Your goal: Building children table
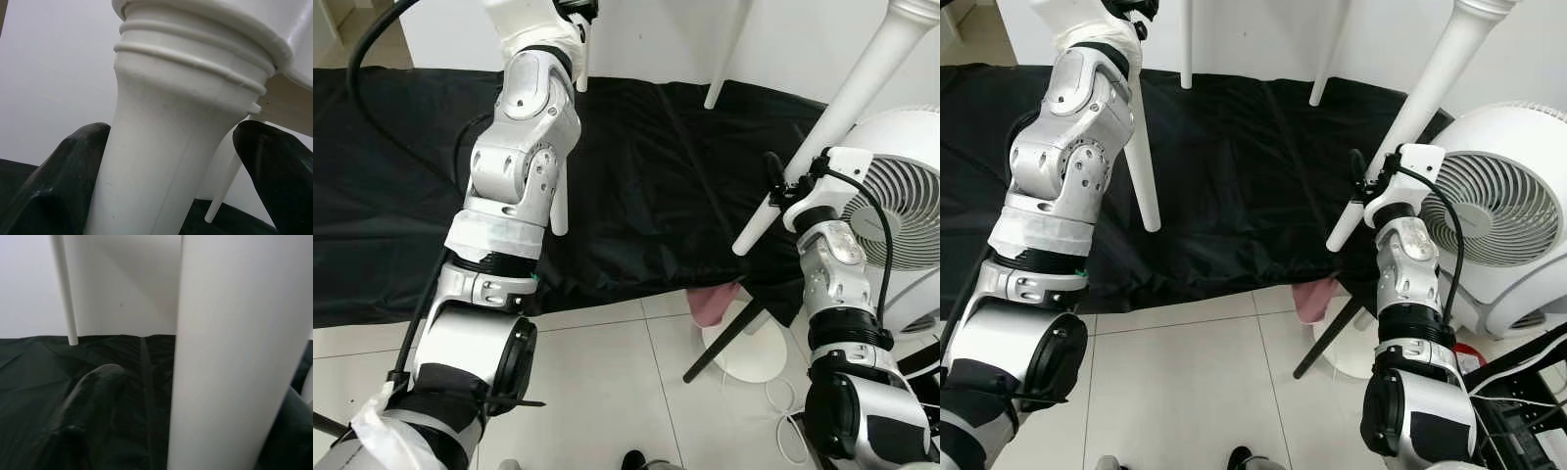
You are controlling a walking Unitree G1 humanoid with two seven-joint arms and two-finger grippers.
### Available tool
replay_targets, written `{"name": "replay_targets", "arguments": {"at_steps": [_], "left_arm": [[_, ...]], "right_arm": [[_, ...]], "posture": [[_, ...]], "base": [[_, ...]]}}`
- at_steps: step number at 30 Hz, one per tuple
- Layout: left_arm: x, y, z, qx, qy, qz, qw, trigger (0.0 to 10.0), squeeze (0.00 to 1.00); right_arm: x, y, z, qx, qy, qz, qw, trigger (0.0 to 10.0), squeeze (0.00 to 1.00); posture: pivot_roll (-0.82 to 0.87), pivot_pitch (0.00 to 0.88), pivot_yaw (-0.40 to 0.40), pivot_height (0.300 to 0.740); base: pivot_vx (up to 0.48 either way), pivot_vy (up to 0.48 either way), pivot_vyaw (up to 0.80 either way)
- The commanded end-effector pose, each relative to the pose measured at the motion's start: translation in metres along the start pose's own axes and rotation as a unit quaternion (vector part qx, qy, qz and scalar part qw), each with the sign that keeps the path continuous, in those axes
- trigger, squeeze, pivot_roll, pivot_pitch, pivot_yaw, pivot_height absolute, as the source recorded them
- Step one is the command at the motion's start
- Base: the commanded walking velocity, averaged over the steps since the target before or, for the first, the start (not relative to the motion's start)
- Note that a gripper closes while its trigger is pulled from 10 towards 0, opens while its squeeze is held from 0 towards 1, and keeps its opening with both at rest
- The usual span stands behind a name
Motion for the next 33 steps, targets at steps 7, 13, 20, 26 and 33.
{"name": "replay_targets", "arguments": {"at_steps": [7,13,20,26,33], "left_arm": [[0.071,-0.042,0.022,-0.091,-0.254,0.003,0.963,10.0,0.00],[0.067,-0.053,0.027,-0.110,-0.268,-0.009,0.957,10.0,0.00],[0.058,-0.057,0.056,-0.125,-0.286,-0.041,0.949,10.0,0.00],[0.035,-0.069,0.064,-0.151,-0.263,-0.107,0.947,10.0,0.00],[0.021,-0.081,0.067,-0.171,-0.253,-0.156,0.939,10.0,0.00]], "right_arm": [[-0.061,-0.050,0.013,-0.074,0.124,-0.028,0.989,10.0,0.00],[-0.053,-0.051,0.018,-0.058,0.088,-0.050,0.993,10.0,0.00],[-0.048,-0.054,0.025,-0.048,0.067,-0.052,0.995,10.0,0.00],[-0.044,-0.054,0.028,-0.039,0.051,-0.058,0.996,10.0,0.00],[-0.042,-0.054,0.029,-0.034,0.043,-0.062,0.997,10.0,0.00]], "posture": [[0.12,0.154,-0.049,0.740],[0.13,0.148,-0.051,0.740],[0.13,0.137,-0.048,0.740],[0.14,0.126,-0.041,0.740],[0.15,0.114,-0.039,0.740]], "base": [[0.000,0.000,0.00],[0.000,0.000,0.00],[0.000,0.000,0.00],[0.000,0.000,0.00],[0.000,0.000,0.00]]}}
Point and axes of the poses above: a point about 5 cm out from each wrist's last joint towards the gripper, its own z axis pointing back from the gripper into the wrist, its own y axis along the axis of the wrist's last joint, x = y × z, the point moved 2 cm from there along -z, pointing out of the wrist towards the gripper, and after that the axes turned 3 degrees about z, right-handed, at the moved point
